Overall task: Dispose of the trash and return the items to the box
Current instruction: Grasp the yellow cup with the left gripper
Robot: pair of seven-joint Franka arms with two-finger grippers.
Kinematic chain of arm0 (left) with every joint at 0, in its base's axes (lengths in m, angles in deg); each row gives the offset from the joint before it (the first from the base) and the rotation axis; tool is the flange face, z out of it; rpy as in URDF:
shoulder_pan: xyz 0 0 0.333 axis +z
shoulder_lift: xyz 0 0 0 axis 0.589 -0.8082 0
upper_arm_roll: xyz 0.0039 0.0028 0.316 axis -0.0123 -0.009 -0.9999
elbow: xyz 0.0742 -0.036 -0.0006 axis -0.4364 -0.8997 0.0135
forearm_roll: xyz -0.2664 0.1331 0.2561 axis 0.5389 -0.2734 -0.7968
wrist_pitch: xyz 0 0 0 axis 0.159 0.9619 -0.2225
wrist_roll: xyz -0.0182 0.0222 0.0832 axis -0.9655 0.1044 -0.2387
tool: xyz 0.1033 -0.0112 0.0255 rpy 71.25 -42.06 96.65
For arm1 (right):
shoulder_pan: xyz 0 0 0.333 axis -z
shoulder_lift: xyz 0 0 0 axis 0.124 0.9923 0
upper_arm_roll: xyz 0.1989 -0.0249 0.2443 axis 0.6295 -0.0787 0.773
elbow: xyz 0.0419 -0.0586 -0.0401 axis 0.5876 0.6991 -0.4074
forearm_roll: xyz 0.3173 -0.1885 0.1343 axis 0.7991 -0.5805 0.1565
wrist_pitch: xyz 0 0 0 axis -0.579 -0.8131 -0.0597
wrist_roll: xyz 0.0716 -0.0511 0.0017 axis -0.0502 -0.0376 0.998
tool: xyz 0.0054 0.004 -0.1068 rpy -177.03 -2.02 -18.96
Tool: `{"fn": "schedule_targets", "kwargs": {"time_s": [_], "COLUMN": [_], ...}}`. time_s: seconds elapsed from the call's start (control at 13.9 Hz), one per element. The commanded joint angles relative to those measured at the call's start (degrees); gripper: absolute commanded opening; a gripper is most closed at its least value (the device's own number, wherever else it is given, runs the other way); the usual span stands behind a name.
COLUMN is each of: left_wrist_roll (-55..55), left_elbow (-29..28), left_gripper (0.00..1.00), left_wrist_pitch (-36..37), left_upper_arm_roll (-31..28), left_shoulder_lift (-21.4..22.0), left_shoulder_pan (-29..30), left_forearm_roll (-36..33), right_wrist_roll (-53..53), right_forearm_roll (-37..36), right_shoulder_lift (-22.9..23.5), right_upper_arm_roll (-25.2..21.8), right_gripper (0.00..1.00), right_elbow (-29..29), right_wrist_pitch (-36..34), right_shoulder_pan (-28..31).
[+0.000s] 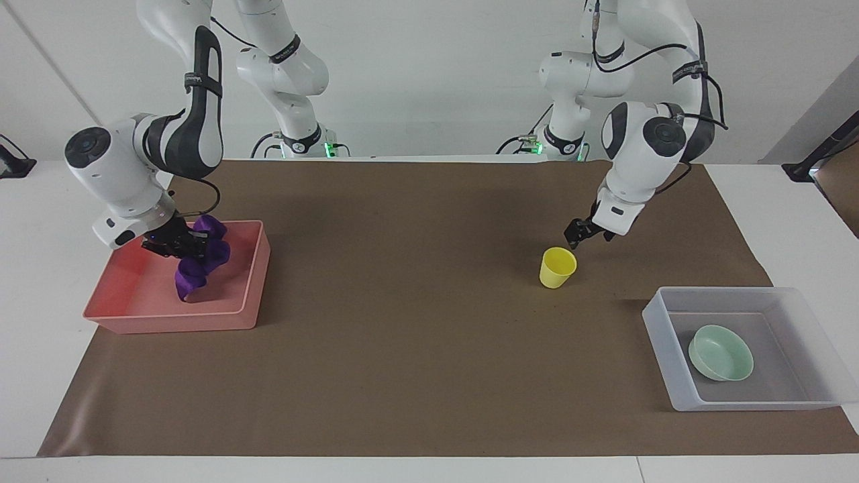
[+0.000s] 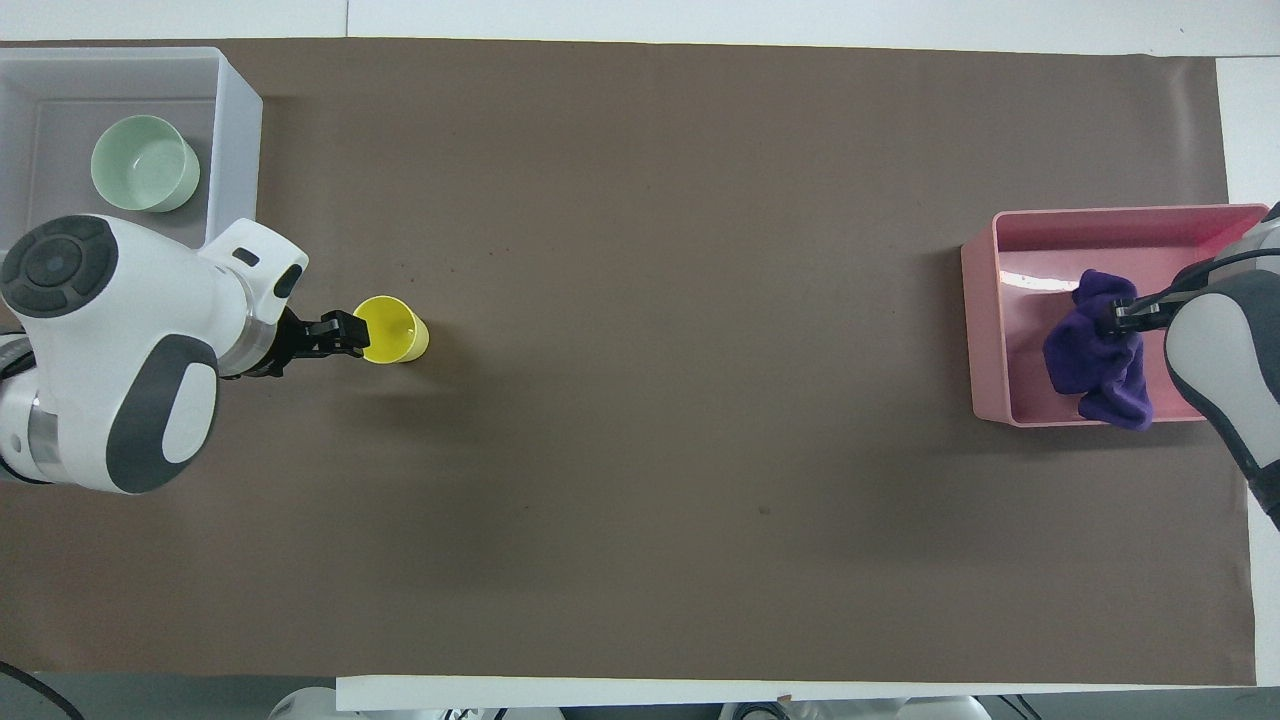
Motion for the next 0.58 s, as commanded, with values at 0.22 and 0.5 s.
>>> {"fn": "schedule_targets", "kwargs": {"time_s": [0.22,0.5], "left_wrist_roll": [3.35,3.62], "left_elbow": [-4.77,-4.77], "left_gripper": [0.01,0.00], "left_wrist_pitch": [-9.50,-13.12], "left_upper_arm_roll": [-0.81,-0.81], "left_shoulder_lift": [-1.11,-2.52], "left_shoulder_pan": [-1.92,-1.30], "left_forearm_roll": [-0.75,-0.75], "right_wrist_roll": [-0.28,-4.84], "right_forearm_roll": [0.56,-0.31], "right_shoulder_lift": [-1.32,-2.20], "right_upper_arm_roll": [0.76,0.76], "right_gripper": [1.00,1.00], "right_elbow": [-4.07,-12.60], "right_wrist_pitch": [-4.60,-17.61], "right_shoulder_pan": [-2.80,-6.41]}}
